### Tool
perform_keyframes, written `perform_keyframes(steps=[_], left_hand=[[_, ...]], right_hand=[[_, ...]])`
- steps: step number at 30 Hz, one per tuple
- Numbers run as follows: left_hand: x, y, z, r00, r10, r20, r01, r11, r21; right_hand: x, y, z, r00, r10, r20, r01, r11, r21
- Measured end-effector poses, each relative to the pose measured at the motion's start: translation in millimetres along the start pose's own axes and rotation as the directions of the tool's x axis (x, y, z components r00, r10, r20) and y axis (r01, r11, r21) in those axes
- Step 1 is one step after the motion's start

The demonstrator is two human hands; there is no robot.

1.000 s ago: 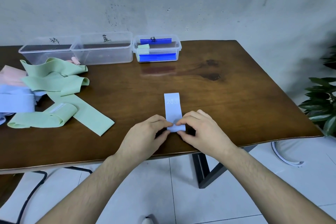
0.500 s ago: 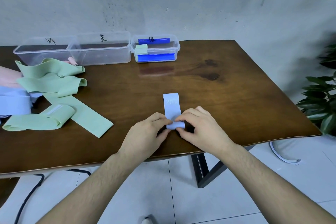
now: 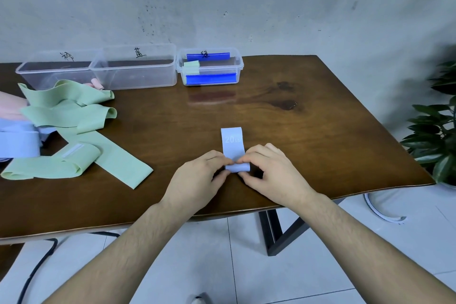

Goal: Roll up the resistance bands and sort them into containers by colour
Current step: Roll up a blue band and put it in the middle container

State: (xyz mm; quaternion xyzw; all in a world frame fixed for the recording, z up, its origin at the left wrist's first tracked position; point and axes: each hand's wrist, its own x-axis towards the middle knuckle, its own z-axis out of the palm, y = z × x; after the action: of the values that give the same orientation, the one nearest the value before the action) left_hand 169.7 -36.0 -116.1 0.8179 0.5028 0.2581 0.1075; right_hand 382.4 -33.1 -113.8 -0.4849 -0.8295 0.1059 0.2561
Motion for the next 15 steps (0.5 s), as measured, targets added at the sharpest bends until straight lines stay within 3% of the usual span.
perform_keyframes(steps=[7,15], left_hand=[[-2.9,2.3,2.2,0.997,0.055,-0.060,-0.055,0.998,-0.003],[4.1,-1.2,1.4,0.999,0.032,-0.023,-0.031,0.998,0.060]], right_hand=[[5.9,2.3,-1.8,0.999,0.031,0.017,-0.031,0.999,0.012],[6.8,5.2,-2.0,0.999,0.032,0.038,-0.031,0.999,-0.007]])
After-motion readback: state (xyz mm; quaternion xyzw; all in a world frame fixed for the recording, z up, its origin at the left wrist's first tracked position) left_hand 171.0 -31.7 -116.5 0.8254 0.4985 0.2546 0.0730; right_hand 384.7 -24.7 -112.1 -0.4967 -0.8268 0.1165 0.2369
